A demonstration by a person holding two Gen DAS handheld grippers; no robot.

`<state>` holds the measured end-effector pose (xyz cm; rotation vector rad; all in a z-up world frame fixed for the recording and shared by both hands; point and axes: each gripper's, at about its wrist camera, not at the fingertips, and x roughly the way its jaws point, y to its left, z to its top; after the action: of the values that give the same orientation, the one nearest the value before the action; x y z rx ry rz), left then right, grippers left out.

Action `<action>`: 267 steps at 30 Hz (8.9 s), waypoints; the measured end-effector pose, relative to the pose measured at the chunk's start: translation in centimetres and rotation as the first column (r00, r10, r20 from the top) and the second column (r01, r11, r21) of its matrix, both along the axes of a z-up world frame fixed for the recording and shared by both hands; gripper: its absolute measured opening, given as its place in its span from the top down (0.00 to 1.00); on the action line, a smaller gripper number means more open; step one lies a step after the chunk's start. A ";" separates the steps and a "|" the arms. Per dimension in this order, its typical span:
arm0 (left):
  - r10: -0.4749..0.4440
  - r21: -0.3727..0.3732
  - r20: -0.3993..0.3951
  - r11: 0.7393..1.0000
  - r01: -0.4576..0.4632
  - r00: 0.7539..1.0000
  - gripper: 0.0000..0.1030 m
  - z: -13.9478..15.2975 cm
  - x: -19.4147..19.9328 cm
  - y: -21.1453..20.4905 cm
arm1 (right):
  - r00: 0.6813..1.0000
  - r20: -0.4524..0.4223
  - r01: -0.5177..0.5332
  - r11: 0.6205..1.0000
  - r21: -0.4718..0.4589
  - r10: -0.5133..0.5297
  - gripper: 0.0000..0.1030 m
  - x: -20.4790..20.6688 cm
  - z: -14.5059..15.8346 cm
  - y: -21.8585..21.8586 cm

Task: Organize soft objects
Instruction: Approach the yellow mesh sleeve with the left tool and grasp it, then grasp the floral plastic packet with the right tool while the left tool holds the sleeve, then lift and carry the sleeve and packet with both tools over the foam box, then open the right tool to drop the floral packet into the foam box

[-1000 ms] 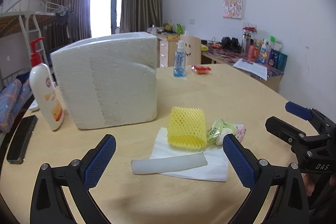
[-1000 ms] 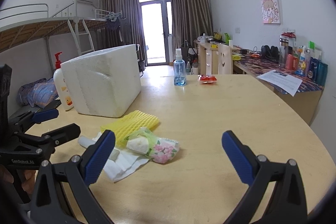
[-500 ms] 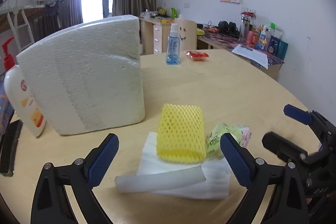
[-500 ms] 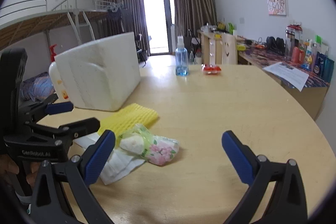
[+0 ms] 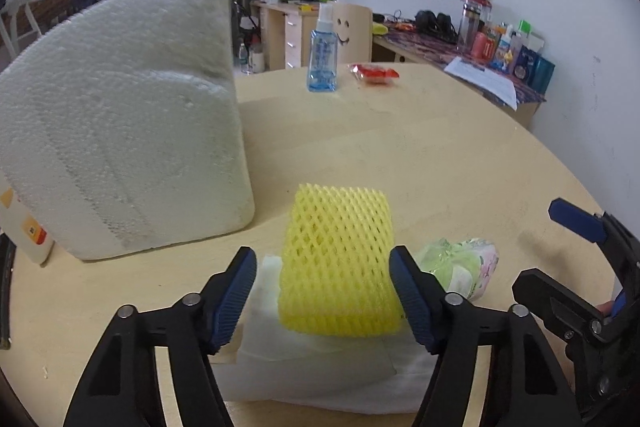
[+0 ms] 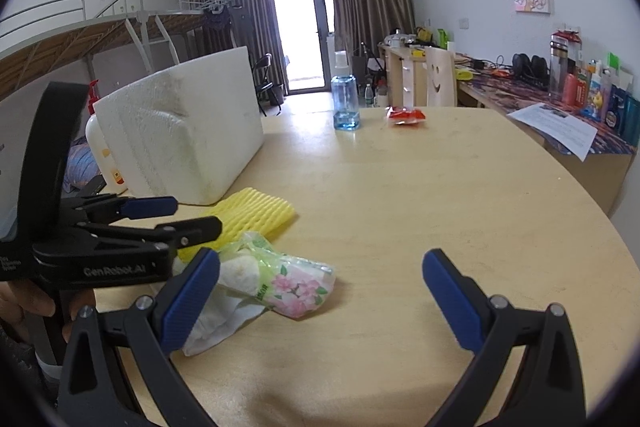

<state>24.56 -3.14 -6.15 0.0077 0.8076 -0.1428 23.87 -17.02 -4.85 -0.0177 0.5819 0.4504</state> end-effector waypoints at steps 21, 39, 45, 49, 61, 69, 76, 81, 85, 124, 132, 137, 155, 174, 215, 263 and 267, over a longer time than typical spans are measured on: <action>-0.091 -0.045 0.007 0.995 0.091 0.996 0.90 -0.7 0.0 0.3 | 0.991 -0.108 -0.087 0.995 -0.048 0.082 0.00 0.9 -0.8 1.3; -0.027 -0.157 0.150 0.986 0.051 0.988 0.90 1.8 -2.3 3.4 | 0.987 -0.145 -0.084 0.988 -0.132 0.065 0.00 1.0 -0.8 3.9; -0.021 -0.174 0.160 0.983 0.049 0.987 0.90 1.6 -3.2 4.2 | 0.982 -0.182 -0.080 0.987 -0.141 0.054 0.00 1.6 -1.2 4.7; -0.016 -0.194 0.176 0.980 0.050 0.984 0.90 1.8 -3.7 4.8 | 0.981 -0.182 -0.097 0.981 -0.169 0.066 0.00 1.6 -1.0 5.0; -0.028 -0.220 0.186 0.973 0.069 0.982 0.90 2.1 -3.9 5.0 | 0.951 -0.242 -0.244 0.947 -0.207 0.192 0.01 2.8 -1.8 4.6; -0.024 -0.221 0.193 0.973 0.067 0.981 0.90 2.2 -4.0 5.2 | 0.933 -0.276 -0.288 0.941 -0.180 0.233 0.22 3.5 -2.1 3.8; -0.022 -0.223 0.199 0.973 0.067 0.980 0.90 2.1 -4.2 5.1 | 0.940 -0.258 -0.276 0.940 -0.201 0.221 0.50 3.4 -1.8 3.7; -0.020 -0.226 0.203 0.972 0.067 0.979 0.90 2.1 -4.2 5.3 | 0.951 -0.211 -0.267 0.945 -0.191 0.226 0.50 1.3 -0.3 3.6; -0.023 -0.232 0.216 0.970 0.074 0.976 0.90 2.2 -4.5 5.3 | 0.965 -0.160 -0.230 0.962 -0.147 0.206 0.50 0.0 1.4 2.6; 0.014 -0.064 0.428 0.998 0.015 0.904 0.90 9.8 -15.2 3.9 | 0.983 0.097 -0.159 0.985 0.059 0.153 0.50 -7.8 6.9 -1.1; 0.042 -0.051 0.461 0.998 -0.021 0.887 0.90 10.6 -17.2 4.6 | 0.975 0.138 -0.185 0.980 0.069 0.174 0.50 -8.7 8.0 -0.4; 0.081 -0.033 0.479 0.997 -0.074 0.874 0.90 11.1 -18.3 5.6 | 0.966 0.163 -0.215 0.975 0.063 0.202 0.50 -9.1 8.6 0.7; 0.157 -0.025 0.508 0.985 -0.168 0.847 0.90 11.8 -20.4 8.6 | 0.924 0.200 -0.337 0.941 0.026 0.326 0.50 -9.4 9.4 5.8; 0.178 -0.028 0.514 0.981 -0.191 0.839 0.90 12.9 -18.3 10.6 | 0.915 0.197 -0.358 0.934 -0.004 0.351 0.50 -7.9 10.3 8.5; 0.155 -0.031 0.469 0.987 -0.158 0.870 0.90 15.2 -7.3 12.2 | 0.948 0.148 -0.279 0.959 -0.039 0.282 0.50 0.9 14.6 12.4; 0.237 -0.011 0.457 0.965 -0.261 0.857 0.90 14.7 -3.7 15.9 | 0.936 0.064 -0.341 0.936 -0.087 0.347 0.06 8.9 13.0 19.8; 0.235 -0.008 0.460 0.965 -0.260 0.856 0.90 14.7 -3.7 15.9 | 0.939 0.063 -0.335 0.941 -0.052 0.338 0.04 8.9 13.4 18.8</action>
<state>20.87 12.76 8.52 -0.0113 0.3310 0.1258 32.74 1.79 8.58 -0.1744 0.5182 0.7682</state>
